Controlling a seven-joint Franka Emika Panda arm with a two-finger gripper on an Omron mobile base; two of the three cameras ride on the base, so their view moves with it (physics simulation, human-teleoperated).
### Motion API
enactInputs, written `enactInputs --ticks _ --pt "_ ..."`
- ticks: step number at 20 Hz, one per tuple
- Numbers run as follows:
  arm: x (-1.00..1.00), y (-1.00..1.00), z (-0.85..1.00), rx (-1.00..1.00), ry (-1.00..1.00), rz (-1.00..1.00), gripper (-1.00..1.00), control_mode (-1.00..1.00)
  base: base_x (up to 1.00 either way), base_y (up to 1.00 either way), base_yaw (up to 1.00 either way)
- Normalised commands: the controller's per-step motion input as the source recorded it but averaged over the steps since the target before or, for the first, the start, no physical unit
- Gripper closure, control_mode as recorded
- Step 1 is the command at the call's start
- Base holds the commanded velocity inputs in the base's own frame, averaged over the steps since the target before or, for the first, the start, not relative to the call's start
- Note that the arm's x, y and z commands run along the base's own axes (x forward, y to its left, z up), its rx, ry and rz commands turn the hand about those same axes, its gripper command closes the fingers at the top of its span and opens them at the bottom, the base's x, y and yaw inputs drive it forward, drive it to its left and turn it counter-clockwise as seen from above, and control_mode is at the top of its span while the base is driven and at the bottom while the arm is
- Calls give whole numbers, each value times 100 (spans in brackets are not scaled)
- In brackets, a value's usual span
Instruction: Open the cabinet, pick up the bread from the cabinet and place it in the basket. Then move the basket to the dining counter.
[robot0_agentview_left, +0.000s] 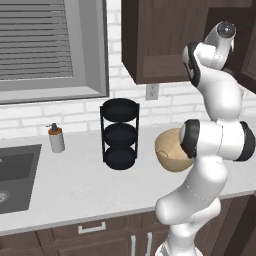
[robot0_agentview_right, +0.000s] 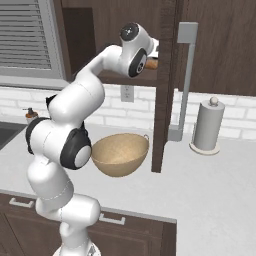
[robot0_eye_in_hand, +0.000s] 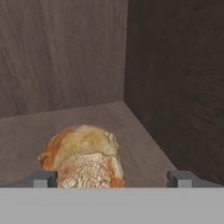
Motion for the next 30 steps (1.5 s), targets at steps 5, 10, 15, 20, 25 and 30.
enactInputs --ticks 5,10,15,20,25,30 --pt "27 3 -4 4 0 0 -100 -100 0 0 0" --pt "2 5 0 6 0 0 -100 -100 0 0 0" --pt "0 0 0 5 0 0 -100 -100 0 0 0" --pt "13 6 -13 4 0 0 -100 -100 0 0 0" --pt "31 14 -31 0 0 0 -100 -100 0 0 0" --pt "28 0 -25 0 0 0 -100 -100 0 0 0"
